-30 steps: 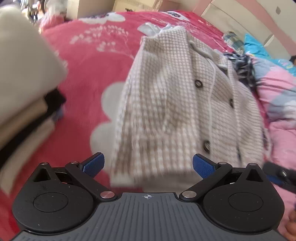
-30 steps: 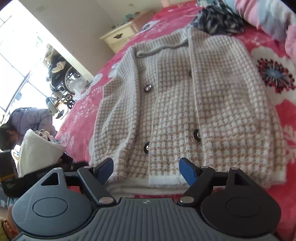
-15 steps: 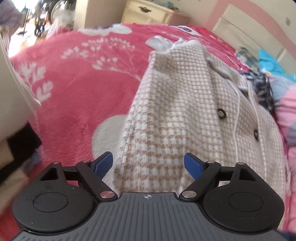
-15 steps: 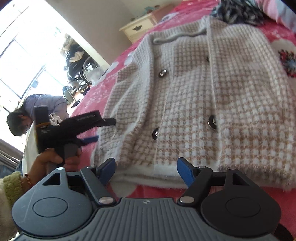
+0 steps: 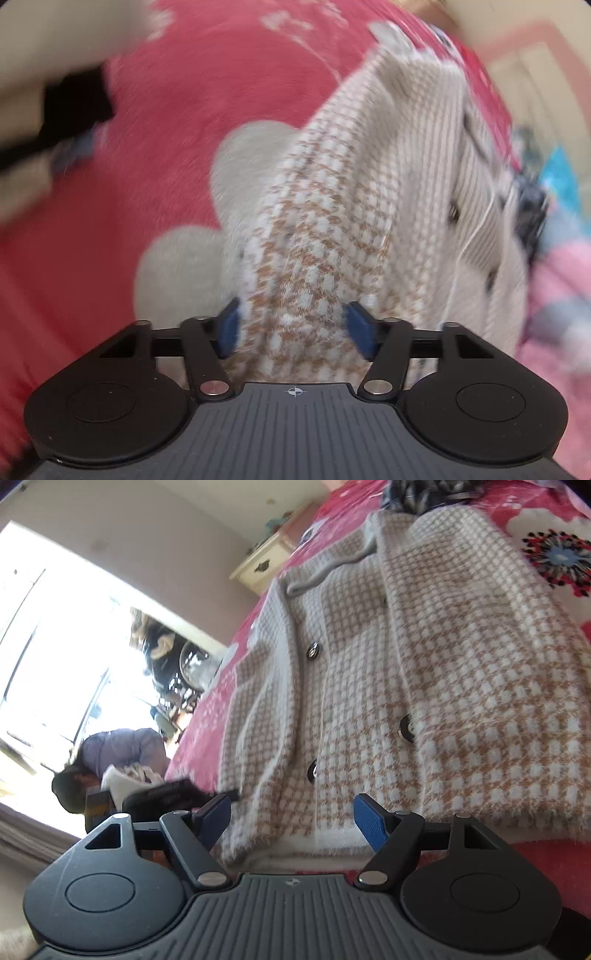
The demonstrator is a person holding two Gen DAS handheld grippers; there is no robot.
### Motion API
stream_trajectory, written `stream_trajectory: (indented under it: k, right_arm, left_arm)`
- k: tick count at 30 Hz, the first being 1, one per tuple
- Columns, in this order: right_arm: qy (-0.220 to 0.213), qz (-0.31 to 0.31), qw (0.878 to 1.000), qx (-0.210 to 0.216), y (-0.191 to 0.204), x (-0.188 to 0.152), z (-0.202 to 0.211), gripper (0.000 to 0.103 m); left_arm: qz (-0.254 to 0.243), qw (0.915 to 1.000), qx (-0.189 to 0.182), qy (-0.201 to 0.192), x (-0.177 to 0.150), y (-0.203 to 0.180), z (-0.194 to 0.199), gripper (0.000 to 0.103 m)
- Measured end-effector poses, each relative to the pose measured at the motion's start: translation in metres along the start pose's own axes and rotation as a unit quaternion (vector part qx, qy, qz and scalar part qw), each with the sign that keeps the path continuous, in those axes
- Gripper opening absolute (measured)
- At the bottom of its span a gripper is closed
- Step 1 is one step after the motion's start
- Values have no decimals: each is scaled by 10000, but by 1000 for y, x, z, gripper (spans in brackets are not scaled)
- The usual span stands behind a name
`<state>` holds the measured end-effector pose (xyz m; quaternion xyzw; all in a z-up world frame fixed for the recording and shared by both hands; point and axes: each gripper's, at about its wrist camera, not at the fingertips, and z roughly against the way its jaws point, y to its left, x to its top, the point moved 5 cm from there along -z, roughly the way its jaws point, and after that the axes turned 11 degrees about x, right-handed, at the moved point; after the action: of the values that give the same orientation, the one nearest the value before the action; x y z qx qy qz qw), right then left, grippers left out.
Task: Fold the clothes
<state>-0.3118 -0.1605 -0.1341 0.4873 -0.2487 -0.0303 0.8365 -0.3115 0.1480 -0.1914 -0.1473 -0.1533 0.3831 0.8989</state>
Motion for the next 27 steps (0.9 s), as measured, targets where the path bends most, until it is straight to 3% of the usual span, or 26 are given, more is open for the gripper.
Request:
stream_trajectory:
  k: [2, 5, 10, 12, 14, 17, 19, 21, 27]
  right_arm:
    - [-41, -134, 9999, 26, -3, 2, 0, 76]
    - [49, -182, 9998, -39, -3, 1, -5, 76]
    - [271, 55, 9990, -339, 6, -3, -12, 76]
    - [314, 196, 9981, -492, 11, -2, -12, 76]
    - [408, 377, 9956, -749, 21, 7, -18, 75]
    - [453, 690, 9931, -834, 45, 30, -32, 74]
    - [477, 1017, 9912, -696, 69, 51, -51, 74]
    - [787, 1342, 9844, -819, 86, 65, -92, 74]
    - [1904, 2272, 9452, -1367, 132, 104, -226, 74]
  left_arm:
    - [110, 9997, -185, -96, -7, 3, 5, 47]
    - [74, 9987, -492, -119, -14, 4, 12, 46]
    - [29, 9989, -464, 6, -4, 9, -4, 58]
    - [-138, 9986, -510, 42, 0, 6, -8, 57]
    - [-405, 9978, -507, -116, -3, 1, -3, 41]
    - [-656, 9952, -589, -429, -8, -2, 9, 31]
    - [-709, 9931, -689, -632, -10, -2, 15, 30]
    - [-754, 9911, -762, -791, -11, -3, 20, 29]
    - [-960, 9889, -722, -879, -11, -12, 19, 29]
